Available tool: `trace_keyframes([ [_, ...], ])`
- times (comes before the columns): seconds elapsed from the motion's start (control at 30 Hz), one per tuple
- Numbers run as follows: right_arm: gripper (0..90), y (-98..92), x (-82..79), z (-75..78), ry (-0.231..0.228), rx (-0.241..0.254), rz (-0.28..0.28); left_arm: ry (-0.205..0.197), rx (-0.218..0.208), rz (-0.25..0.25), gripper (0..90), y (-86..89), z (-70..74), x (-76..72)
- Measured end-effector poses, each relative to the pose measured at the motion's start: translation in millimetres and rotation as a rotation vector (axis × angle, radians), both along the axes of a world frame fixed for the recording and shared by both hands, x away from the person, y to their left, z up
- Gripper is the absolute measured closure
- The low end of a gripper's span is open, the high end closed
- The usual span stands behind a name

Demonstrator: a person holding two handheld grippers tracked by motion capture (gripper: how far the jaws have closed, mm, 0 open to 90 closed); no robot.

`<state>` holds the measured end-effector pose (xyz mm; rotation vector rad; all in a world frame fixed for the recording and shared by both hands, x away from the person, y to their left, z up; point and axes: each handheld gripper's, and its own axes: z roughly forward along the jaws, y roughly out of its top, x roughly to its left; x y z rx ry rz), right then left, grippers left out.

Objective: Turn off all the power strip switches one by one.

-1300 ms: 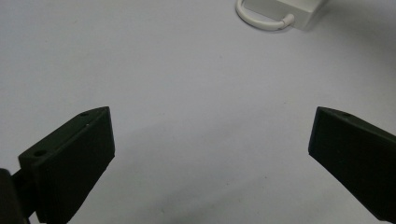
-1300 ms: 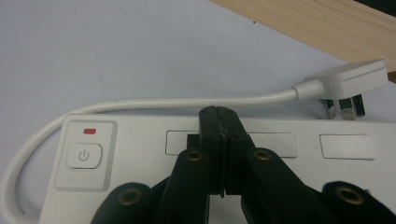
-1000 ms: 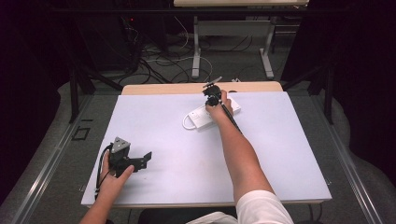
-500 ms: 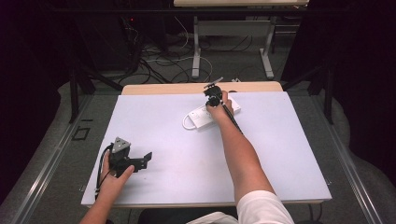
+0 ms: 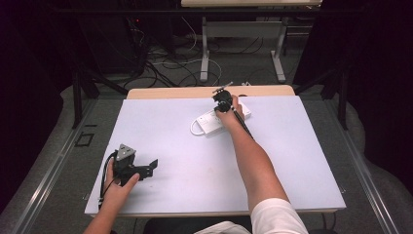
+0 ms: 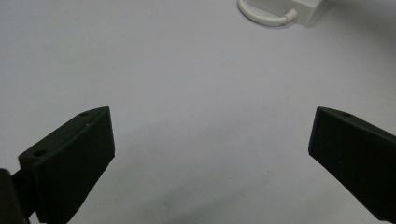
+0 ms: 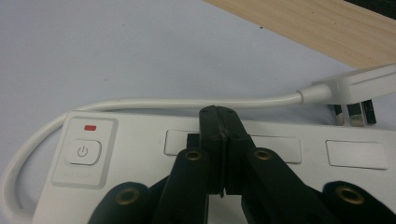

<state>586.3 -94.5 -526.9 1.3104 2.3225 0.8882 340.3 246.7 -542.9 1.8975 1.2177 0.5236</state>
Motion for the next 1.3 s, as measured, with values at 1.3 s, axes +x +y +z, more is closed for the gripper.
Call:
trace_keyframes([
  [1.3, 87.5, -30.5, 16.9, 2.9, -0.005, -0.017, -0.079, 0.0, 0.002, 0.012, 0.2, 1.6, -0.8, -3.4],
])
